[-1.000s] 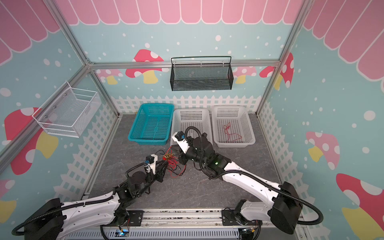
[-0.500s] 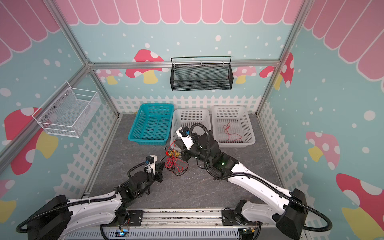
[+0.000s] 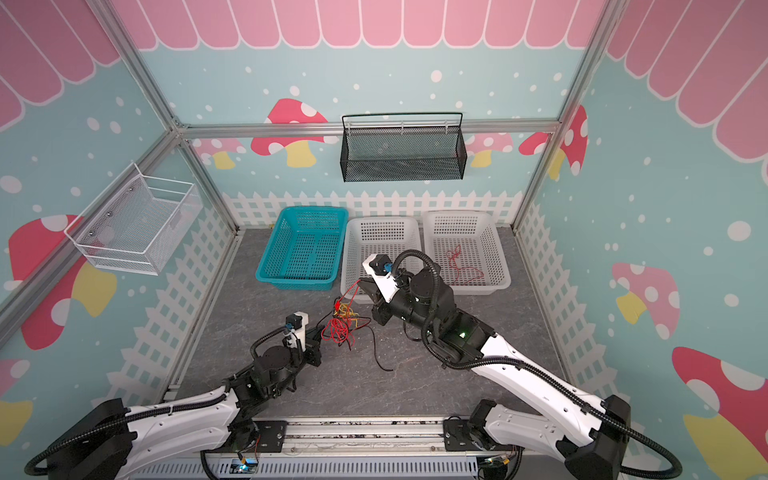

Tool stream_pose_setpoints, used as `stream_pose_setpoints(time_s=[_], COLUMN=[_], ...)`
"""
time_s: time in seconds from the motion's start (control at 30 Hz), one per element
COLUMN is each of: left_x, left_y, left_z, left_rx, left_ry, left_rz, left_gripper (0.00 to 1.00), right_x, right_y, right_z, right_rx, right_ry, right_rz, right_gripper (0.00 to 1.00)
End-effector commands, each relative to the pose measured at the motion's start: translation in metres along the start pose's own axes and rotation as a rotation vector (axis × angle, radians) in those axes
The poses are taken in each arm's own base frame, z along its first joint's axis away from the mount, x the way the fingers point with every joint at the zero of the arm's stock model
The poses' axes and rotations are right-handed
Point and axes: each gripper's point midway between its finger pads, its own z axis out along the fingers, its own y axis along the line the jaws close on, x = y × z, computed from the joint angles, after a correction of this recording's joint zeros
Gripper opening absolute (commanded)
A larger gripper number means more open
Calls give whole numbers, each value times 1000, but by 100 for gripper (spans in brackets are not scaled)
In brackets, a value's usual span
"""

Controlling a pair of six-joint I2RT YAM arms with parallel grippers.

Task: Untangle the cables
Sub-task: 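Pull the red wire farther from the bundle with the right gripper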

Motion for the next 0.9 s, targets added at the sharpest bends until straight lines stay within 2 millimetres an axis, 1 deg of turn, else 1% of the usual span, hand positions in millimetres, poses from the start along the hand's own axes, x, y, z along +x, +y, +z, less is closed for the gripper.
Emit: stream_pose_setpoints(time_s=[0.0, 0.17, 0.3, 0.4, 0.5, 0.7, 0.77, 0.87], left_x=[10, -11, -27, -32, -33, -31, -30, -26], left_y=[6, -7, -15, -17, -16, -12, -10, -3], left_z=[-3, -6, -9, -11, -11, -10, -8, -6], left_rx=[-14, 48, 85, 89, 89, 62, 43, 3], left_ry=[37, -11, -49, -61, -64, -52, -45, -32], left_rz=[-16, -17, -12, -14, -26, -45, -39, -29], left_gripper=[0, 0, 0, 0, 0, 0, 0, 0], right_x=[-22, 9, 31, 45, 58, 67, 68, 61], right_y=[5, 16, 24, 24, 28, 40, 40, 32], right_z=[-4, 18, 29, 33, 36, 36, 37, 35], right_rx=[-33, -105, -153, -156, -175, -248, -248, -198], right_ry=[-66, 29, 82, 114, 144, 166, 163, 134], right_rz=[-28, -27, -17, -14, -10, -15, -17, -15], right_gripper=[0, 0, 0, 0, 0, 0, 0, 0])
